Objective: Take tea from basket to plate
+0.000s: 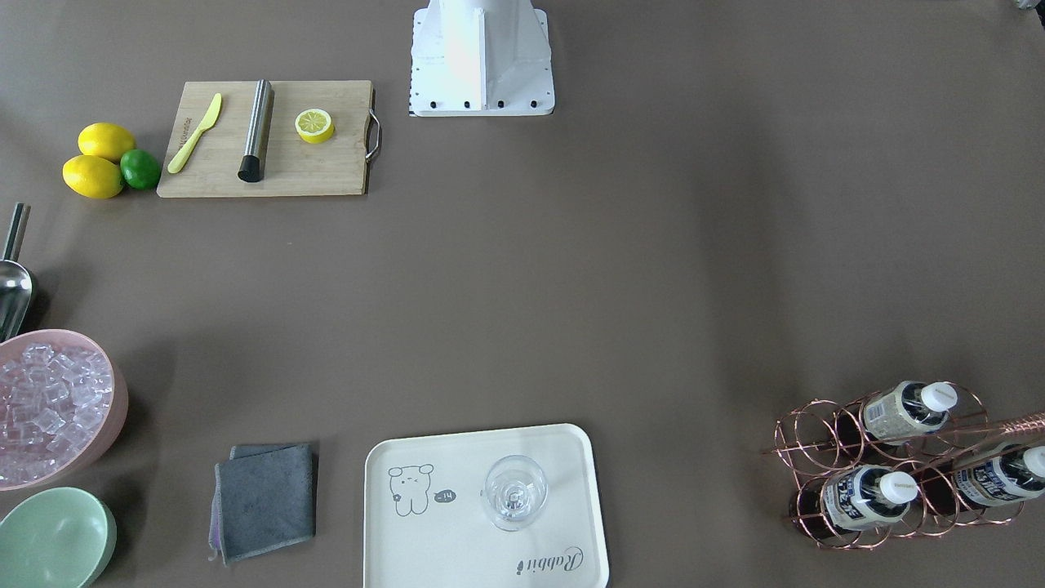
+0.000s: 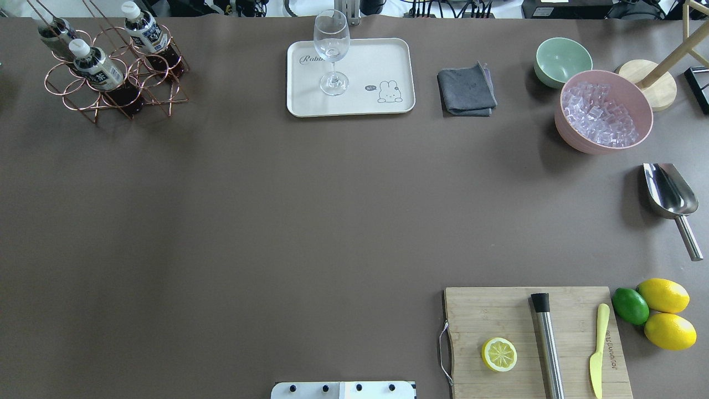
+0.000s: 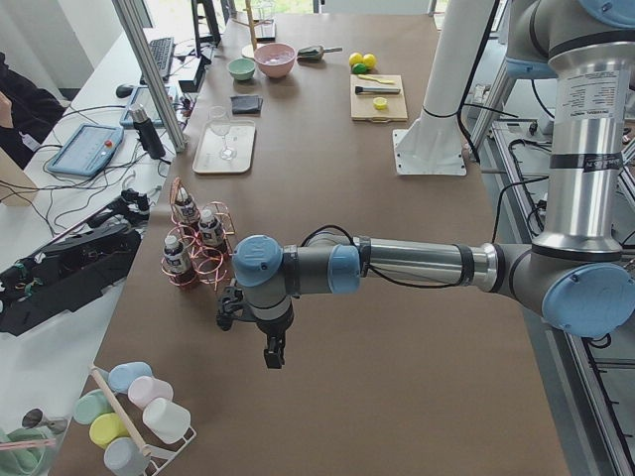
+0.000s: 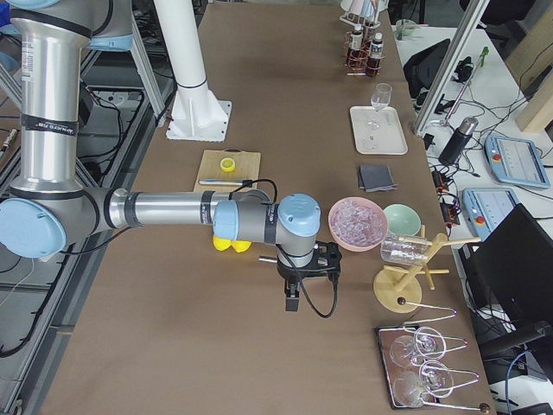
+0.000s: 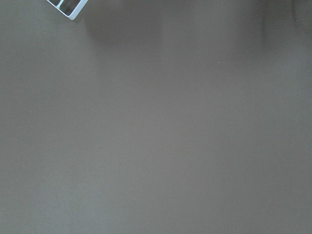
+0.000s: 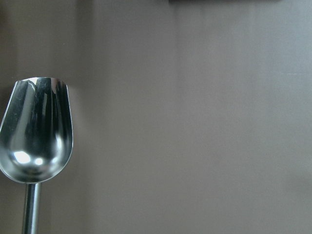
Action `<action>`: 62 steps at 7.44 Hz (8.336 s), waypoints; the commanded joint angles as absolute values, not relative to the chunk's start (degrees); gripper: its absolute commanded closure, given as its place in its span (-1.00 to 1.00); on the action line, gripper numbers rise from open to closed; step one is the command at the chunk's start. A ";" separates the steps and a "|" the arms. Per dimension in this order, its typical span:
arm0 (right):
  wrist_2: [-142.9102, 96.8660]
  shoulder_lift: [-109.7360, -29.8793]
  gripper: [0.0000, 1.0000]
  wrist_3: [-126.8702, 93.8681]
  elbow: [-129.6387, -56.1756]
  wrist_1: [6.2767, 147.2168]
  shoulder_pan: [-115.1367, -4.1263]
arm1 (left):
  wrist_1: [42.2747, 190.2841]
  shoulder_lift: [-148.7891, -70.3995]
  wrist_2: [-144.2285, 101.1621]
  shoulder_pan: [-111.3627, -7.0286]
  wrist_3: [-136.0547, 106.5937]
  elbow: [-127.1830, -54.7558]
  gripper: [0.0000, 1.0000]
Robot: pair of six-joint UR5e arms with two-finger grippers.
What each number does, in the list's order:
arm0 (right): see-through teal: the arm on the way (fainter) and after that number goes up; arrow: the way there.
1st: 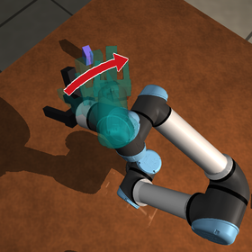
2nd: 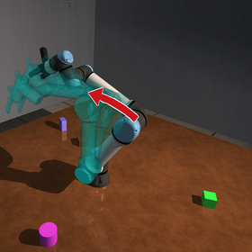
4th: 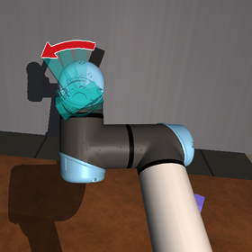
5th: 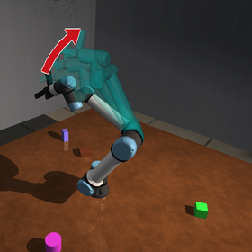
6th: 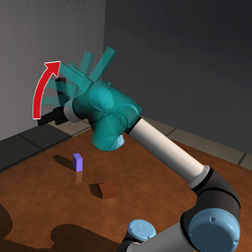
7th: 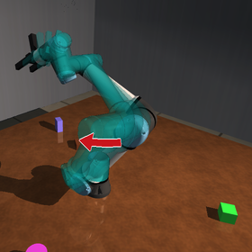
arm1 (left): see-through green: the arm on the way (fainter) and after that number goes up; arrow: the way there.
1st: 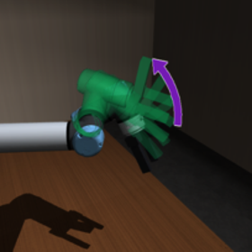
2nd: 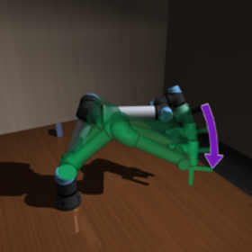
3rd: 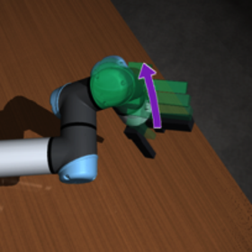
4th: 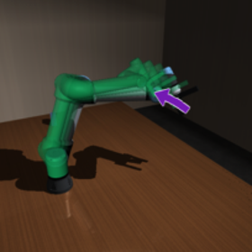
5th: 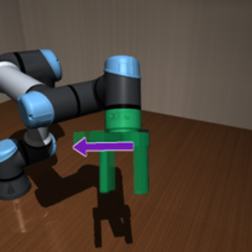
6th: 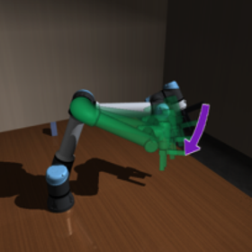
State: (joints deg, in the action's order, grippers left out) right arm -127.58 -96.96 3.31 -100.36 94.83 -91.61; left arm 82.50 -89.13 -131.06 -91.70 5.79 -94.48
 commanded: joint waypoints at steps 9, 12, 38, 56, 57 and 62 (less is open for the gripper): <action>-127.88 -97.82 -1.00 3.25 -103.09 95.01 -91.76 | 82.27 -89.30 -130.96 -91.58 5.19 -95.27 -0.97; -130.95 -97.82 -1.00 3.34 -102.48 94.92 -91.76 | 82.27 -89.30 -130.69 -91.49 5.19 -95.01 -0.97; -131.57 -99.32 -1.00 3.34 -104.85 94.83 -93.95 | 82.35 -97.62 -130.08 -91.23 6.93 -95.36 -0.97; -131.57 -99.40 -1.00 3.34 -104.50 94.92 -93.96 | 80.24 -132.89 -132.10 -80.51 62.58 -73.31 -0.97; -131.57 -99.40 -1.00 3.34 -104.59 94.92 -93.87 | 80.42 -132.89 -132.01 -79.46 62.49 -73.30 -0.97; -131.66 -99.32 -1.00 3.34 -103.80 94.83 -93.87 | 80.51 -133.06 -132.01 -78.22 62.49 -73.04 0.99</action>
